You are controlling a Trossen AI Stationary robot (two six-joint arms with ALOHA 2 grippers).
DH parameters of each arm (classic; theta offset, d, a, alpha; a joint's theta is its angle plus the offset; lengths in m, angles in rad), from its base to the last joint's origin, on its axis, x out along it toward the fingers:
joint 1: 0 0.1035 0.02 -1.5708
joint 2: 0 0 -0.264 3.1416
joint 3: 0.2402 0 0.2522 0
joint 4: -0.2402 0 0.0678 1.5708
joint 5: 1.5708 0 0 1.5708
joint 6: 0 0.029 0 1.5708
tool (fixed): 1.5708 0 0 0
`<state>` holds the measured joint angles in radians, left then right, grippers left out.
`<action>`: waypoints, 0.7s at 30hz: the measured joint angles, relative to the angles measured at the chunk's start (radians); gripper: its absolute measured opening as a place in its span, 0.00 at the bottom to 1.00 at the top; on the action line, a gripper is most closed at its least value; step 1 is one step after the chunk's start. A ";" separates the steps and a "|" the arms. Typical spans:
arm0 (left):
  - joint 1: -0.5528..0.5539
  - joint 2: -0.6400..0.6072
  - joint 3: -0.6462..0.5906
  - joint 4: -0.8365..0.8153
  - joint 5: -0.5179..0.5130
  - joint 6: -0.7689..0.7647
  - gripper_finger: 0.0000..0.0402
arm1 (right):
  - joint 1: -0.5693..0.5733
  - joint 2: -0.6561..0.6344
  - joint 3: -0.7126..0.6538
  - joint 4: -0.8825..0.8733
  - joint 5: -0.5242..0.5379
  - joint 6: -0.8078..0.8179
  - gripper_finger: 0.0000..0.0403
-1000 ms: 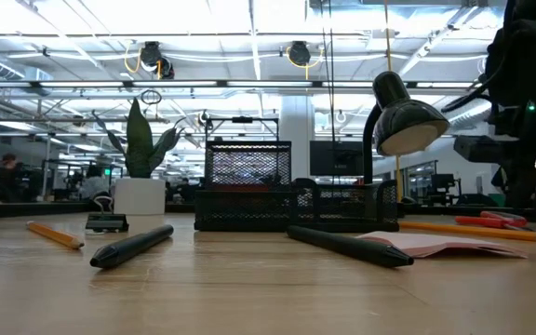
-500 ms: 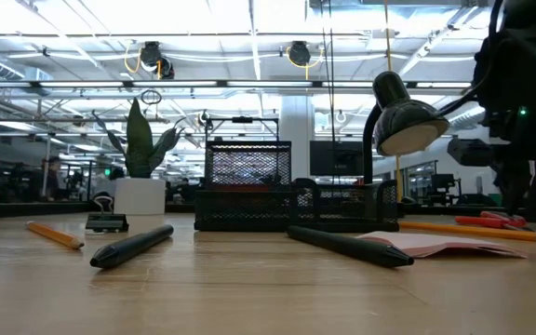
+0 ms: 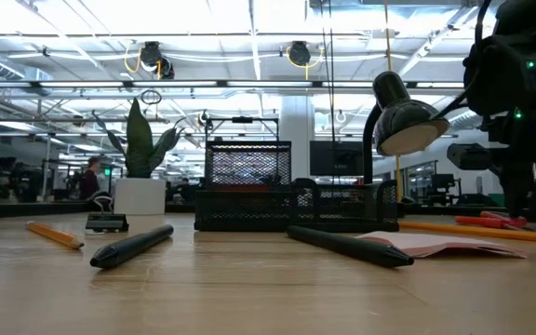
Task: Pick and place office supplies into organizer
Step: Put the scissor into the desk organizer
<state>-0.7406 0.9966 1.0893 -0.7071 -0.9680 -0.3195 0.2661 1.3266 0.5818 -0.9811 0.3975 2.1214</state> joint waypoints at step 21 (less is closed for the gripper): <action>0.000 0.000 0.000 0.000 0.001 0.000 0.32 | -0.076 -0.001 -0.072 0.125 -0.025 -0.088 0.21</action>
<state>-0.7405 0.9966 1.0893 -0.7069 -0.9672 -0.3191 0.1902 1.3254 0.5102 -0.8561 0.3722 2.0336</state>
